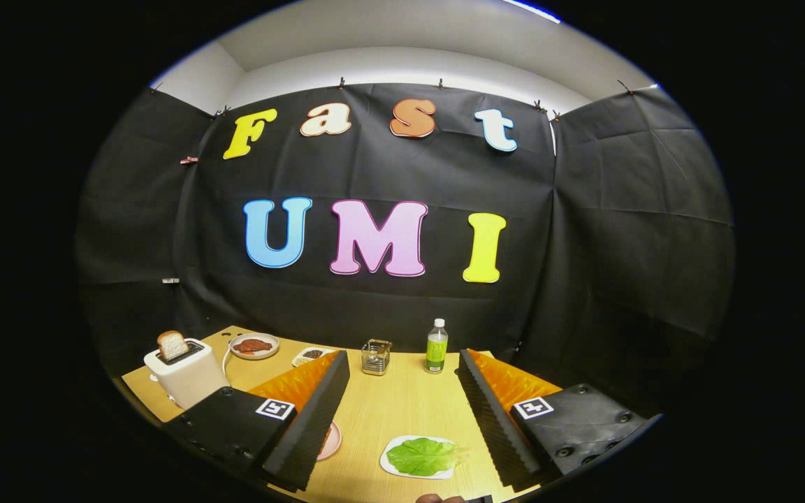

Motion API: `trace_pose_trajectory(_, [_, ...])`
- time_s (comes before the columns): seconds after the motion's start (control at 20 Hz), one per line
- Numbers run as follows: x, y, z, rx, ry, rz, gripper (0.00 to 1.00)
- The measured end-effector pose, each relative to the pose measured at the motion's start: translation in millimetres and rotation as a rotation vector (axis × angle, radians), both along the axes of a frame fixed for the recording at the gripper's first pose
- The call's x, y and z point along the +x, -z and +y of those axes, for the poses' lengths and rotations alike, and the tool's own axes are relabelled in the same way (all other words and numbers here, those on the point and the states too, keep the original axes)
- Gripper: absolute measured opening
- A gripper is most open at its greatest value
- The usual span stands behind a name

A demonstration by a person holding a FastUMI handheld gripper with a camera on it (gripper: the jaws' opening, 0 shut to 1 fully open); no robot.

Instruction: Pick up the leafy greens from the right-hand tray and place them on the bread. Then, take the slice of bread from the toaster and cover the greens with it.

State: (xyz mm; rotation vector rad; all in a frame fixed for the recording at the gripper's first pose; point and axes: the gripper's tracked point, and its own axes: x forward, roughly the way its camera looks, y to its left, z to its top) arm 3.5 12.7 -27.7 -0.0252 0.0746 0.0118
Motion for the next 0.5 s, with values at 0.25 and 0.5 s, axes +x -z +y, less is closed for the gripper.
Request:
trace_pose_trajectory(0.25, [6.3,19.1,-4.0,-0.014,0.008,0.049,0.97])
trace_pose_trajectory(0.5, [21.3,42.5,-12.2,-0.032,-0.009,0.113,0.98])
